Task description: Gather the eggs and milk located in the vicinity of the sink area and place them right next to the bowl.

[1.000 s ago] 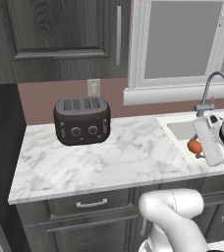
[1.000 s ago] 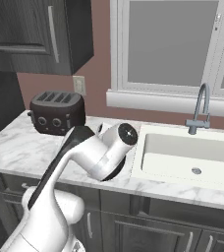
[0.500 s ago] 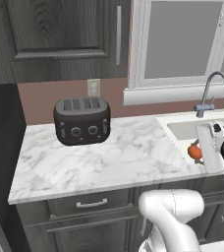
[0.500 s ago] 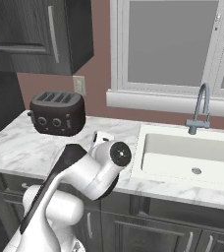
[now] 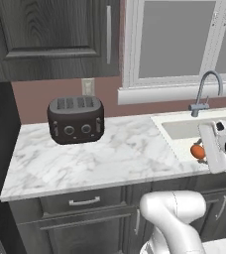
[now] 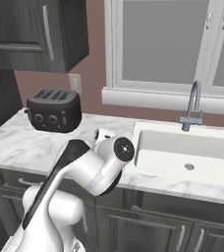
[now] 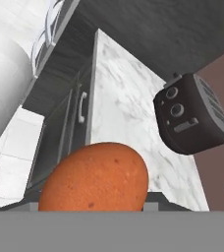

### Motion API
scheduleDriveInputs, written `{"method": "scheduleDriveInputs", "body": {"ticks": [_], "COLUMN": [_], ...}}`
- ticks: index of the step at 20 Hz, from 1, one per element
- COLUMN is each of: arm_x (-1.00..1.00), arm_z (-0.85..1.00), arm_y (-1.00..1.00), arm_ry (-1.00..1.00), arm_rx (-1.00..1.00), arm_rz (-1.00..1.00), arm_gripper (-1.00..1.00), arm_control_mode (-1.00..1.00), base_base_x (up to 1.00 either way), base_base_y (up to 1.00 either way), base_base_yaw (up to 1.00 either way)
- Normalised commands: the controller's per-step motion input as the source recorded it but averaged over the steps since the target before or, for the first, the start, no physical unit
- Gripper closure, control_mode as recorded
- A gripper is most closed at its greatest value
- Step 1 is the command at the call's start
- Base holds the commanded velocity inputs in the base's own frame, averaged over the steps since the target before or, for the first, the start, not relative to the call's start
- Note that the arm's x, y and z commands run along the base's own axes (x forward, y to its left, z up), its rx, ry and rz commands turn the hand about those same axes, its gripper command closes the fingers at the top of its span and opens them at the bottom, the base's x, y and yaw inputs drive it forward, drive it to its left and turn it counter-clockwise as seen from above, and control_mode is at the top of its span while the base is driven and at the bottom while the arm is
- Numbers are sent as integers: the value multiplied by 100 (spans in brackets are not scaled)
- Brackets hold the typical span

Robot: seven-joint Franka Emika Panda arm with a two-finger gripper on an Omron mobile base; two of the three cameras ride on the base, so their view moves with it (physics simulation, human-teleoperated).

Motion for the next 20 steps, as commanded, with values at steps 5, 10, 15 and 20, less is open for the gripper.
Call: {"method": "scheduleDriveInputs", "body": {"ticks": [5, 10, 15, 20], "arm_x": [0, 0, 0, 0], "arm_z": [0, 0, 0, 0], "arm_y": [0, 0, 0, 0], "arm_ry": [0, 0, 0, 0], "arm_rx": [0, 0, 0, 0], "arm_rz": [0, 0, 0, 0], "arm_gripper": [100, 100, 100, 100], "arm_control_mode": [100, 100, 100, 100], "base_base_x": [-41, -24, 0, 0], "base_base_y": [-36, -43, -67, -75], "base_base_yaw": [0, 0, 0, 0]}}
